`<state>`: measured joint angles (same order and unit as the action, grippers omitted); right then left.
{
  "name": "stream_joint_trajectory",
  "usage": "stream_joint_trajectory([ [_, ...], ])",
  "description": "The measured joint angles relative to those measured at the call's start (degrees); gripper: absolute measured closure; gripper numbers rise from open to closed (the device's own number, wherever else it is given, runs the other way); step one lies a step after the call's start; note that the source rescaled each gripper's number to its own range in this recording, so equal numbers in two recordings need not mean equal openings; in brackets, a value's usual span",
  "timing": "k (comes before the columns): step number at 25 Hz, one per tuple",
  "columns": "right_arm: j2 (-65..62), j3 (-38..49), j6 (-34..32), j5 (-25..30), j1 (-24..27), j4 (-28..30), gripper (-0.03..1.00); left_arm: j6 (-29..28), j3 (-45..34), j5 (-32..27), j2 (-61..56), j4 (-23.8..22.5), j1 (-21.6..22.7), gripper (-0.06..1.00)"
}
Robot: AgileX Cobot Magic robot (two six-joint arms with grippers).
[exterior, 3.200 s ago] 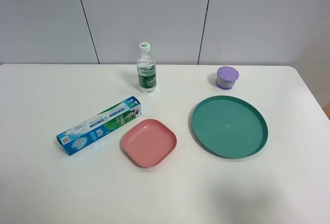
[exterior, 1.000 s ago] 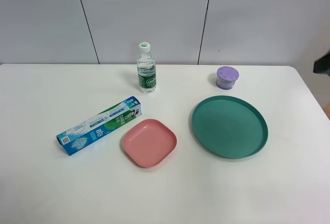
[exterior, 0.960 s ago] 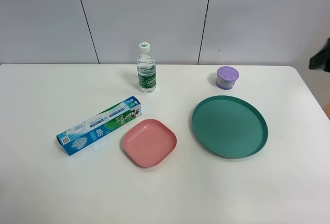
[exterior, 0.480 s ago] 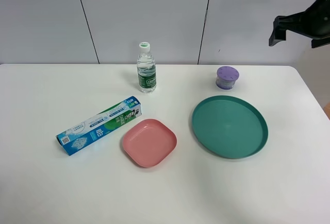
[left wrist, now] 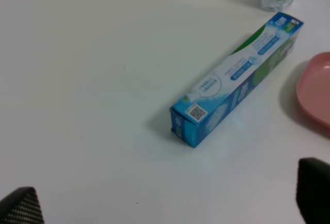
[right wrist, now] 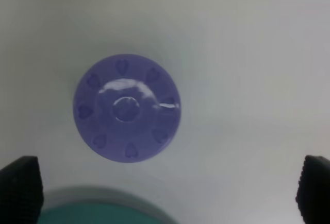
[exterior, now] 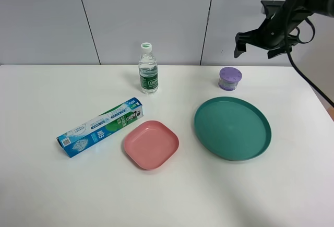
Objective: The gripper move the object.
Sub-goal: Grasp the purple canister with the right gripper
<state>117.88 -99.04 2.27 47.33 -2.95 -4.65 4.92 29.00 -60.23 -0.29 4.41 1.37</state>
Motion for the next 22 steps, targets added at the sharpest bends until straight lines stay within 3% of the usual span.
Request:
stream_joint_trajectory([
  [22, 11.1, -1.4, 0.1, -8.5, -1.5, -2.5, -0.03, 0.0, 0.0, 0.0, 0.0, 0.0, 0.0, -0.06],
])
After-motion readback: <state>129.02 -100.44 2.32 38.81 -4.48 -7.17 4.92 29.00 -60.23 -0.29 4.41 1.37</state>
